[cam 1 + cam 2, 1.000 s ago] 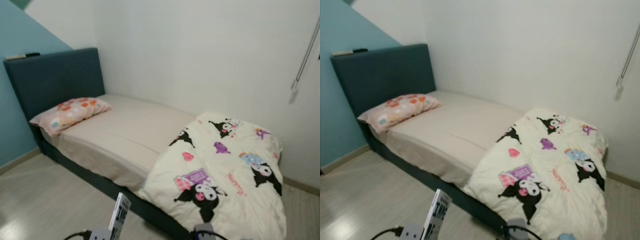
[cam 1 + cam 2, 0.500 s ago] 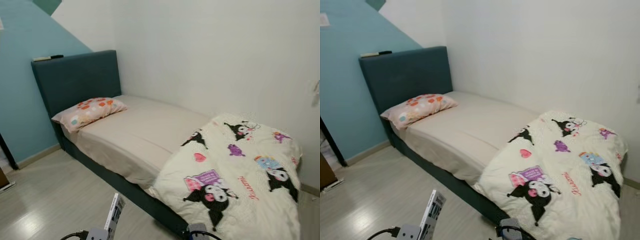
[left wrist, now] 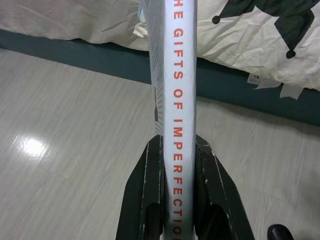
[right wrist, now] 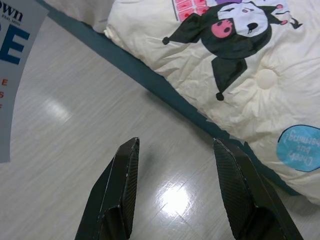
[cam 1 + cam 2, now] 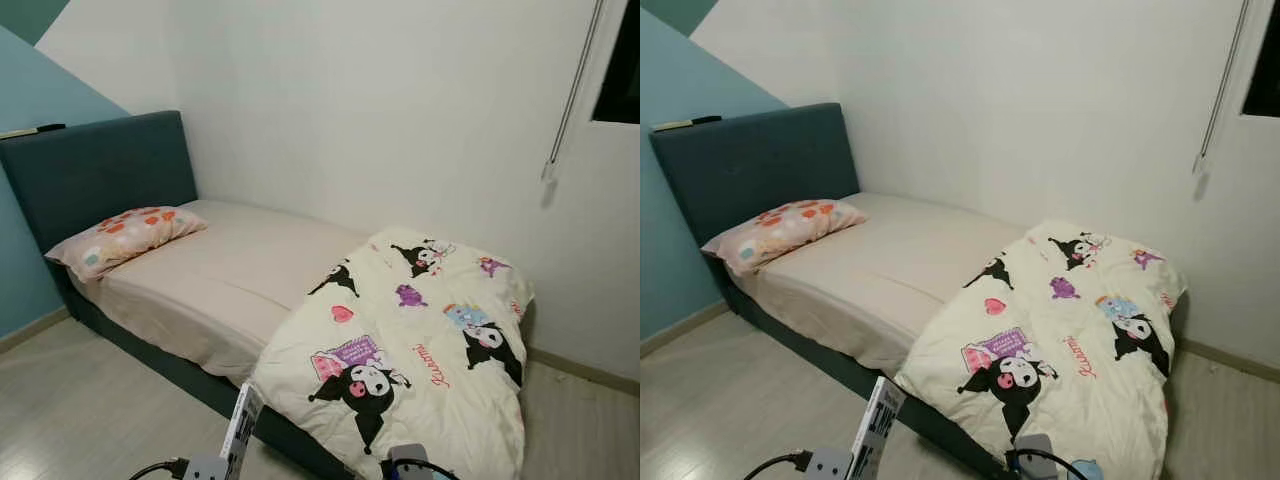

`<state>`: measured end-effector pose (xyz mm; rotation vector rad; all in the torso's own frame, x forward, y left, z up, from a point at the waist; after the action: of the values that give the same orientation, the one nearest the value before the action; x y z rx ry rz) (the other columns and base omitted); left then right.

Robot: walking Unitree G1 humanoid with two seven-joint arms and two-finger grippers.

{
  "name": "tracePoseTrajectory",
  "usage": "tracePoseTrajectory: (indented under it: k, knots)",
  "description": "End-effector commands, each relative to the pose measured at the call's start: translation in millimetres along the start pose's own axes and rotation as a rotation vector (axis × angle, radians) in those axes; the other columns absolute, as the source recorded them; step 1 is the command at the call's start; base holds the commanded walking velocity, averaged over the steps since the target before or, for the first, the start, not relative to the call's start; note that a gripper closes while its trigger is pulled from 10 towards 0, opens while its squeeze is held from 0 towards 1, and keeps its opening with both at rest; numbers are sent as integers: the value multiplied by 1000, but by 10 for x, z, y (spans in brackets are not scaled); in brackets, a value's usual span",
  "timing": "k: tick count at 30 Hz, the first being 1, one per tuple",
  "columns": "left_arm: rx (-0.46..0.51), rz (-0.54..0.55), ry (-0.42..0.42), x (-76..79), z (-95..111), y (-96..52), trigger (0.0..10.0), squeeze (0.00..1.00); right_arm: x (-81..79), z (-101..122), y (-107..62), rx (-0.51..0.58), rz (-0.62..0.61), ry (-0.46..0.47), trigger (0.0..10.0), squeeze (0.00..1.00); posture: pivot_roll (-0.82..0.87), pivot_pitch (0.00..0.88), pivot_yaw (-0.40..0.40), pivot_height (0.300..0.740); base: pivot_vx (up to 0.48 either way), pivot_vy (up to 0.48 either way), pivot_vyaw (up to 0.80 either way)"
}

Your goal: Clean up the room

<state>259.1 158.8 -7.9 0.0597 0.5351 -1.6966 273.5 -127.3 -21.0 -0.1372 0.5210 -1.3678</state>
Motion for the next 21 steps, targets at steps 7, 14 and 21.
tracePoseTrajectory:
  k: [7, 14, 21]
  knots:
    - [-22, 36, -3, -63, -44, -6, 10000, 0, -47, -34, 9, -24, 15, -33, 10000, 0, 26, 76, 12, 740, 0, 0, 0]
    - [-21, 70, -44, -97, -7, 27, 10000, 0, -54, -22, 17, -26, 22, -50, 10000, 0, 26, 86, 4, 740, 0, 0, 571]
    - [-15, 112, -89, -118, 61, 68, 10000, 0, -11, 50, 36, -8, 9, -47, 10000, 0, 25, 89, 2, 740, 0, 0, 800]
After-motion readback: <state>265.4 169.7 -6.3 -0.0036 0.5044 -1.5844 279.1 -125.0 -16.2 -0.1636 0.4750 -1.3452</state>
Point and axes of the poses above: a point about 5 cm out from each wrist's last joint towards the gripper, its own y axis pointing out of the wrist towards the gripper, its own z axis along the axis of the wrist's last joint, x = y × z, the point moved 1 cm from there along y, pointing out of the wrist towards the gripper, and after that the axes turned 12 degrees about y, right-handed, at the moved point
